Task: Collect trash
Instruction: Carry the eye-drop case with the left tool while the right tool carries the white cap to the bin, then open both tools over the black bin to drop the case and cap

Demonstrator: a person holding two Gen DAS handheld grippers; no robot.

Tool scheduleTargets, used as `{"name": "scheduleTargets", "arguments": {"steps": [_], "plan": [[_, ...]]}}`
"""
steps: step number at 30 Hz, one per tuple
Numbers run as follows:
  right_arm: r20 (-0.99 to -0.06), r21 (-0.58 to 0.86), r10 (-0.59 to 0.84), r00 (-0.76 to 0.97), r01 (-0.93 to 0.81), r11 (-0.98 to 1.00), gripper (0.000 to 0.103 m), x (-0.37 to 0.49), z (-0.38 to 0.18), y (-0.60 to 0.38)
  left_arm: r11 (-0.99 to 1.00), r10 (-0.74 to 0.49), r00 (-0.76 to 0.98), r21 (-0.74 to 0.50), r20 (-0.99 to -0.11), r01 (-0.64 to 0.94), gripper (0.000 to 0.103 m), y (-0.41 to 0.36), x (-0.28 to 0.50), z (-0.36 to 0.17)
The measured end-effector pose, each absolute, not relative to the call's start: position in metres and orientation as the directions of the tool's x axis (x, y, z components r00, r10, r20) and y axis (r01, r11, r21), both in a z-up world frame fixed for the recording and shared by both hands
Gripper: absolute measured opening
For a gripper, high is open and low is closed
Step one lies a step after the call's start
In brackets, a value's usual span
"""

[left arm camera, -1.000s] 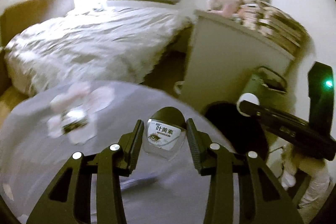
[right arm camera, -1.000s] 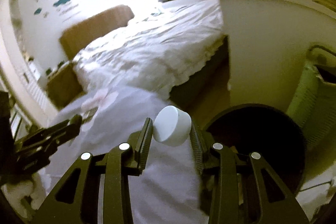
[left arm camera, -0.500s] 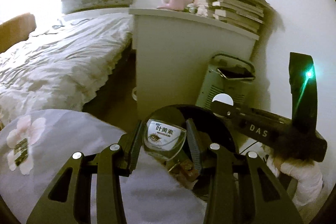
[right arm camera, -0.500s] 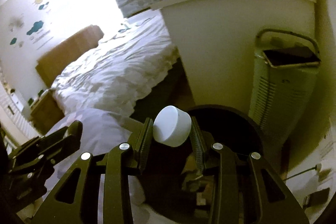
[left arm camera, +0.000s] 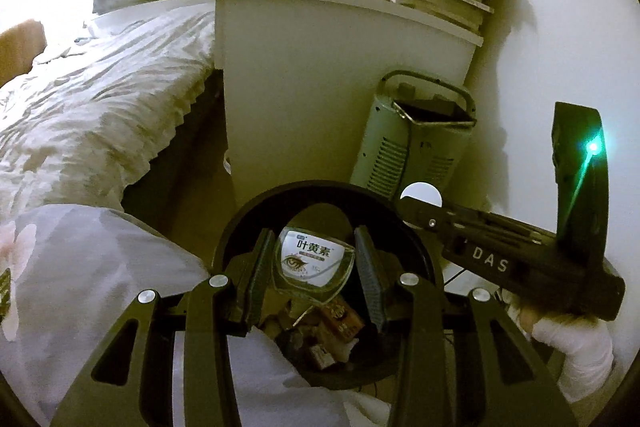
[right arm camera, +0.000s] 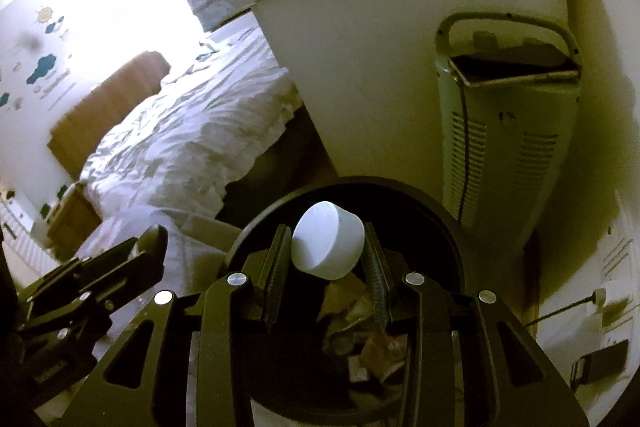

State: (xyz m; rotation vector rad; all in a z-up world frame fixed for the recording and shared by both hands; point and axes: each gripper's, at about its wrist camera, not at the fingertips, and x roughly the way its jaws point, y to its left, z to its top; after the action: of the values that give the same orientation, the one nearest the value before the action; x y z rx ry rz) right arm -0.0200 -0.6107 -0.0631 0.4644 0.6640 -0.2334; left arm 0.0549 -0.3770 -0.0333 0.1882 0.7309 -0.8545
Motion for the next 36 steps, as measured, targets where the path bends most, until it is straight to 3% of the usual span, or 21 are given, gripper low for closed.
{"name": "scheduleTargets", "arguments": {"steps": [36], "plan": [[-0.7,0.338,-0.051,0.712,0.394,0.855,0.037,-0.013,-0.096,-0.616,0.653,-0.598,0.415,-0.117,-0.686,0.748,0.042,-0.402,0.061,-0.05]]}}
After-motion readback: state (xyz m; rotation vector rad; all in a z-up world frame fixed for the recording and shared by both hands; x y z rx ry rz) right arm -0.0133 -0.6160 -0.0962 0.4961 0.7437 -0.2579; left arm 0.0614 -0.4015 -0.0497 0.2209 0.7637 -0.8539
